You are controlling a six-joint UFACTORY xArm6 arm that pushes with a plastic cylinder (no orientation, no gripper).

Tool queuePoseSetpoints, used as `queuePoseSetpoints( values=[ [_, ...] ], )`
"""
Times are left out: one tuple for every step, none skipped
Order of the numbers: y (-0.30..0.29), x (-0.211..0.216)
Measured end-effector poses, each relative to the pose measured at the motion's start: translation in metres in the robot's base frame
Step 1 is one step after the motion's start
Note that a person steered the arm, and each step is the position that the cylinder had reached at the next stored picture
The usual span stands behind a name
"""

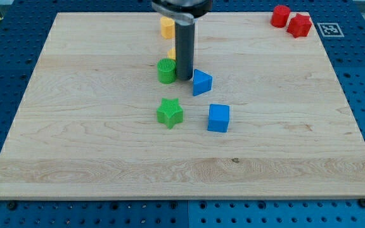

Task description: Move the blue cube towards the bottom right

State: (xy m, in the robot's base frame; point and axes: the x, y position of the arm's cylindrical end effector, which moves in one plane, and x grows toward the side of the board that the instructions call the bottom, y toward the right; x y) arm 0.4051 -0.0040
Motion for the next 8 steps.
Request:
queuePoseSetpoints(
  values=[
    [0.003, 0.039],
    [0.007, 0.068],
    [0.013, 0.092],
    [0.043, 0.093],
    [0.075, 0.093],
    [0.081, 0.093],
    [0.096, 0.08],
    [0.1, 0.061]
  ],
)
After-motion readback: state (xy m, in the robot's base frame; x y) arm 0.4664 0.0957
